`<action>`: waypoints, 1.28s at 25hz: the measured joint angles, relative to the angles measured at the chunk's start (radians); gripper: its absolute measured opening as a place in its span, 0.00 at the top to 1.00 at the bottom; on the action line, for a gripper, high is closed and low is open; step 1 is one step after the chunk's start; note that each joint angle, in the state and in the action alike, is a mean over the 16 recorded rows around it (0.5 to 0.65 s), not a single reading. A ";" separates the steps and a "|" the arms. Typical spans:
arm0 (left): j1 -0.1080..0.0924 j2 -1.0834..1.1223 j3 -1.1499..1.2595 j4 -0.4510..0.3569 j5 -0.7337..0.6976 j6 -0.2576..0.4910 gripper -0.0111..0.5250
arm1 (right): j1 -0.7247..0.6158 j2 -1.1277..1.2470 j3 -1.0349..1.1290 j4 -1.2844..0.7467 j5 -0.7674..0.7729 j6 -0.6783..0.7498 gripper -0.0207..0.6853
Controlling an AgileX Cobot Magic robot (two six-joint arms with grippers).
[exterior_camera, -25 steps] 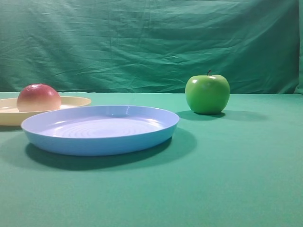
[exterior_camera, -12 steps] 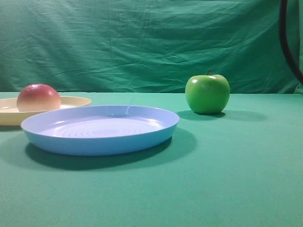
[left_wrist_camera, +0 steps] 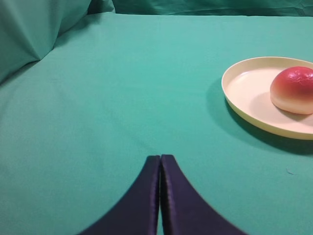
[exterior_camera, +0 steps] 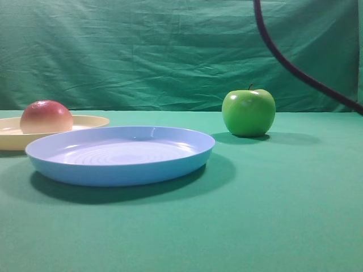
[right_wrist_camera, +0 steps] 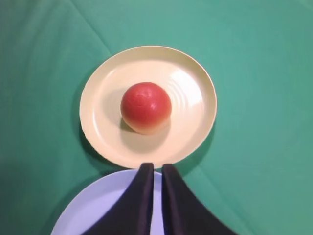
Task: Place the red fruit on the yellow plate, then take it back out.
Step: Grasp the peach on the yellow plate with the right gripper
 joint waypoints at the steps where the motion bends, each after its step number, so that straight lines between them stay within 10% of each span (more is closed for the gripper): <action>1: 0.000 0.000 0.000 0.000 0.000 0.000 0.98 | 0.005 0.030 -0.035 0.000 0.008 -0.004 0.69; 15: 0.000 0.000 0.000 0.000 0.000 0.000 0.98 | 0.091 0.343 -0.282 0.000 -0.088 -0.048 0.05; 25: 0.000 0.000 0.000 0.000 0.000 0.000 0.98 | 0.100 0.466 -0.290 0.010 -0.221 -0.051 0.04; 32: 0.000 0.000 0.000 0.000 0.000 0.000 0.98 | 0.100 0.509 -0.292 0.018 -0.264 -0.051 0.23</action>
